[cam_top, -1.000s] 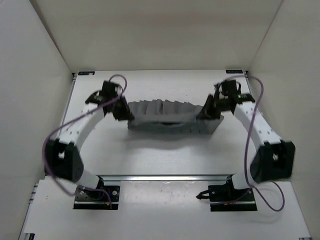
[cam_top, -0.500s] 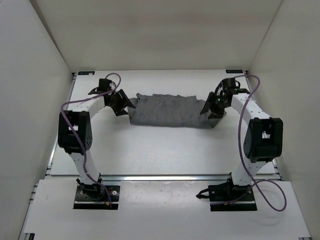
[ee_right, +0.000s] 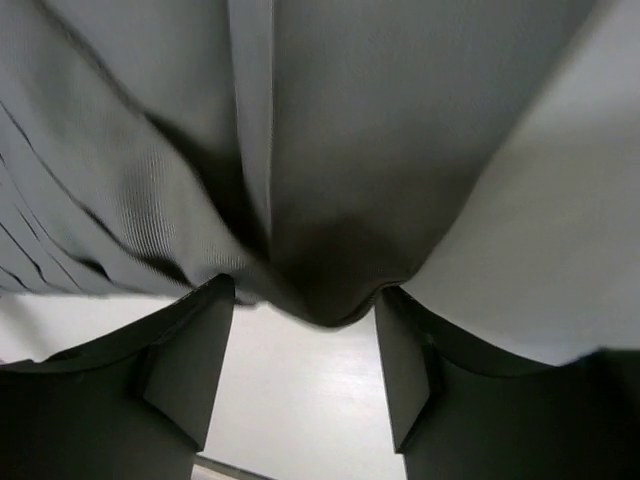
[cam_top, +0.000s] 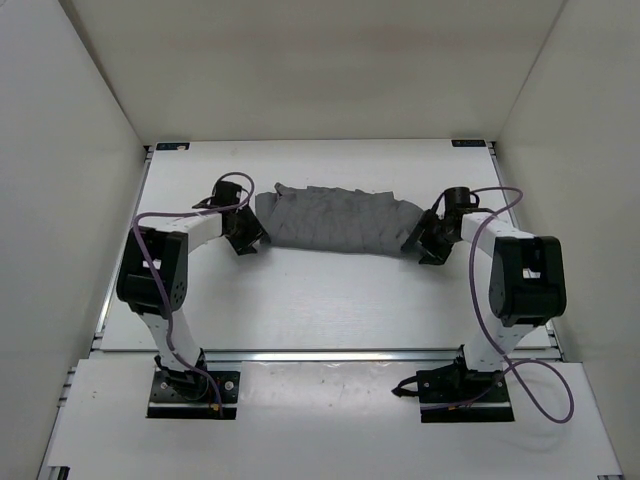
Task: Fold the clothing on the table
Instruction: Fold the skirt
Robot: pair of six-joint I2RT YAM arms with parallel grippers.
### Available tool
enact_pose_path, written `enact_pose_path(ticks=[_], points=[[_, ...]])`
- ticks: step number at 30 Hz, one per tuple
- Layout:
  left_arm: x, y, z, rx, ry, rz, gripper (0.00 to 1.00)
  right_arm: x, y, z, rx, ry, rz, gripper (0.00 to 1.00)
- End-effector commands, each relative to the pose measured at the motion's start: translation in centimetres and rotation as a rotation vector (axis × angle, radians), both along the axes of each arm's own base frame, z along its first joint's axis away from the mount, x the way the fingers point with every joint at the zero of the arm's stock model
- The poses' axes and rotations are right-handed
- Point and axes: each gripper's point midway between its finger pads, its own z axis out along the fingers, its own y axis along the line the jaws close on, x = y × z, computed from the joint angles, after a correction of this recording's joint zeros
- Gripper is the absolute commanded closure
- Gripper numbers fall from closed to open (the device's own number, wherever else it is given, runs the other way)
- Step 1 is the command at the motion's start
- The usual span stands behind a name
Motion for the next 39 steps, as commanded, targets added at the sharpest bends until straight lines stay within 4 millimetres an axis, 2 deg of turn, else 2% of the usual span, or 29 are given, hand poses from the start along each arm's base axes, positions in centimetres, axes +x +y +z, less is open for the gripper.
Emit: enact_pose_path(ticks=[1,2,3,4,5,6,9,10,11,12,13,15,17,19,20,21,22,24,25,27,28,29,31,32,34,35,36,37,39], points=[[2.9,-0.7,0.4,0.042,-0.085,0.037,0.62,4.2,-1.6,0.7,0.007,-0.099,-0.104,0.45],[3.6,-1.2,0.8,0.029,-0.115,0.03,0.81,4.4,-1.7,0.5,0.018,-0.119,-0.118,0.55],[3.7,-1.5,0.8,0.013,-0.116,0.027,0.89,4.7,-2.1,0.7,0.044,-0.134,-0.132,0.59],[3.1,-1.9,0.2,0.008,-0.096,0.012,1.0,4.6,-2.6,0.4,0.058,-0.135,-0.149,0.71],[2.9,-2.2,-0.2,0.014,-0.082,0.005,1.0,4.9,-3.5,0.6,0.047,-0.138,-0.155,0.93],[2.9,-2.5,0.1,0.014,-0.095,-0.004,1.0,5.0,-3.7,0.9,0.042,-0.14,-0.153,1.0],[1.5,-3.9,-0.5,0.0,-0.092,-0.044,1.0,4.1,-5.3,1.2,0.002,-0.124,-0.112,1.0],[0.2,-4.8,-0.9,-0.002,-0.07,-0.071,1.0,4.1,-6.1,1.2,-0.016,-0.119,-0.116,1.0],[-0.3,-6.0,-0.5,-0.025,-0.075,-0.098,1.0,3.8,-6.9,1.9,-0.034,-0.123,-0.118,1.0],[-1.2,-6.4,-0.8,-0.022,-0.066,-0.109,1.0,3.5,-7.7,2.4,-0.076,-0.122,-0.103,1.0],[-2.4,-7.9,-0.7,-0.036,-0.056,-0.138,1.0,3.2,-8.8,2.5,-0.107,-0.112,-0.122,1.0],[-4.2,-9.6,-0.6,-0.066,-0.067,-0.169,1.0,3.0,-9.9,4.1,-0.152,-0.12,-0.116,1.0],[-6.2,-11.2,-1.1,-0.076,-0.047,-0.184,1.0,3.5,-9.5,5.9,-0.188,-0.155,-0.078,1.0],[-6.7,-12.1,-1.1,-0.087,-0.055,-0.192,1.0,4.8,-8.2,9.0,-0.202,-0.234,-0.018,1.0],[-6.9,-12.3,-1.2,-0.09,-0.043,-0.193,1.0,5.2,-6.0,9.7,-0.187,-0.259,0.047,0.99],[-7.2,-12.3,-1.7,-0.08,-0.027,-0.203,1.0,5.8,-4.7,11.1,-0.191,-0.298,0.089,1.0],[-7.0,-12.4,-1.7,-0.079,-0.023,-0.2,1.0,6.5,-2.4,12.7,-0.176,-0.351,0.146,1.0],[-6.9,-12.2,-1.6,-0.08,-0.019,-0.19,1.0,6.3,5.2,14.0,-0.11,-0.41,0.315,1.0],[-6.9,-12.1,-1.5,-0.085,-0.025,-0.184,1.0,6.8,7.2,14.8,-0.085,-0.444,0.352,1.0],[-6.9,-11.5,-1.5,-0.093,-0.025,-0.157,1.0,5.5,13.7,14.8,-0.041,-0.464,0.5,1.0],[-6.9,-11.2,-1.4,-0.096,-0.028,-0.154,1.0,5.6,15.7,14.0,-0.032,-0.459,0.544,1.0],[-7.0,-11.4,-1.1,-0.112,-0.031,-0.155,1.0,5.1,18.0,14.4,-0.027,-0.475,0.589,0.99],[-6.6,-10.7,-1.0,-0.097,-0.034,-0.147,1.0,3.6,22.4,11.5,0.01,-0.414,0.686,1.0],[-6.8,-10.5,-1.1,-0.096,-0.025,-0.149,1.0,3.3,23.7,9.5,0.01,-0.372,0.714,1.0],[-6.9,-10.2,-1.0,-0.101,-0.017,-0.161,1.0,1.9,26.4,7.3,0.02,-0.33,0.776,1.0],[-6.7,-9.6,-0.9,-0.096,-0.024,-0.147,1.0,1.4,26.9,5.5,0.023,-0.283,0.789,1.0],[-7.1,-9.5,-1.1,-0.093,-0.01,-0.151,1.0,0.9,27.7,5.1,0.025,-0.276,0.818,1.0],[-7.1,-9.2,-1.1,-0.089,-0.011,-0.15,1.0,0.0,28.3,3.3,0.016,-0.233,0.846,1.0],[-7.5,-9.0,-1.2,-0.099,-0.004,-0.152,1.0,-0.8,28.6,1.2,0.002,-0.184,0.866,1.0]])
